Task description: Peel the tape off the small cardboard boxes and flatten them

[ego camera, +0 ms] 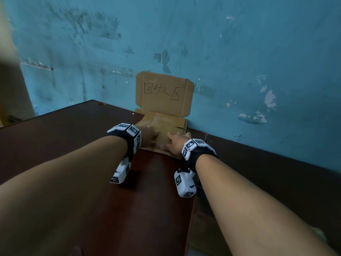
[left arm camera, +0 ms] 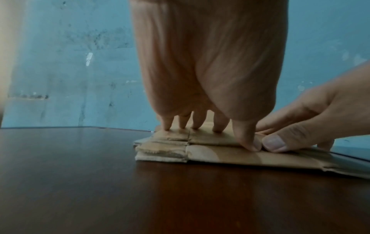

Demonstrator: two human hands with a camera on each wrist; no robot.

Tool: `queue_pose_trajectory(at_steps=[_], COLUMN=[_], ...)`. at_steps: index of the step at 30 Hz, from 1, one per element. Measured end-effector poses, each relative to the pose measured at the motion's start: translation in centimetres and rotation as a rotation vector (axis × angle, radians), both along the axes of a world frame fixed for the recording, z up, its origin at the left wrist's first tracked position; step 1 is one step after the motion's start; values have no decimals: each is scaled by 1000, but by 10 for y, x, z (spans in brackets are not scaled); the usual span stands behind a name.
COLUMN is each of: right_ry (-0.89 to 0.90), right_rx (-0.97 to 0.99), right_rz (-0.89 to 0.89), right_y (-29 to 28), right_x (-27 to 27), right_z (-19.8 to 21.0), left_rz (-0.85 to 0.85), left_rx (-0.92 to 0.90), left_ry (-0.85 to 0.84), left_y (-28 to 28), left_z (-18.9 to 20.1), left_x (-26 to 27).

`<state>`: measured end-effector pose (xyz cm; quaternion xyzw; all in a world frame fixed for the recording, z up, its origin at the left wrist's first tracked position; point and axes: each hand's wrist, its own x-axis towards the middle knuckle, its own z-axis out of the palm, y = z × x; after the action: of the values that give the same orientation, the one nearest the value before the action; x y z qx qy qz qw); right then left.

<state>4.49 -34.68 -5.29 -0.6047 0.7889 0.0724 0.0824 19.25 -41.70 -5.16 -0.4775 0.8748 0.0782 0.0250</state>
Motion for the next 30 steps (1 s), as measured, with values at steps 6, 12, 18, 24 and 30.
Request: queue_pose_trajectory(at_steps=[6,12,18,24,30], right_ry=[36,11,-74,-105,-192], right_rx=[39,72,45,12,-116], right_rz=[56,29,-8,11,25], right_y=[-1,4,4,22,54], right_x=[-3,-3,-7,-4,-11], right_z=[15,17,4,12,36], left_rz=[10,67,106,89,118], left_rx=[72,80,-12,-68,-131], left_ry=[-13,0,10,-2,66], left_y=[-15,-18,-16,-2,31], left_z=[9,14,9,-3,32], left_x=[-17,-19,-16,-27,-31])
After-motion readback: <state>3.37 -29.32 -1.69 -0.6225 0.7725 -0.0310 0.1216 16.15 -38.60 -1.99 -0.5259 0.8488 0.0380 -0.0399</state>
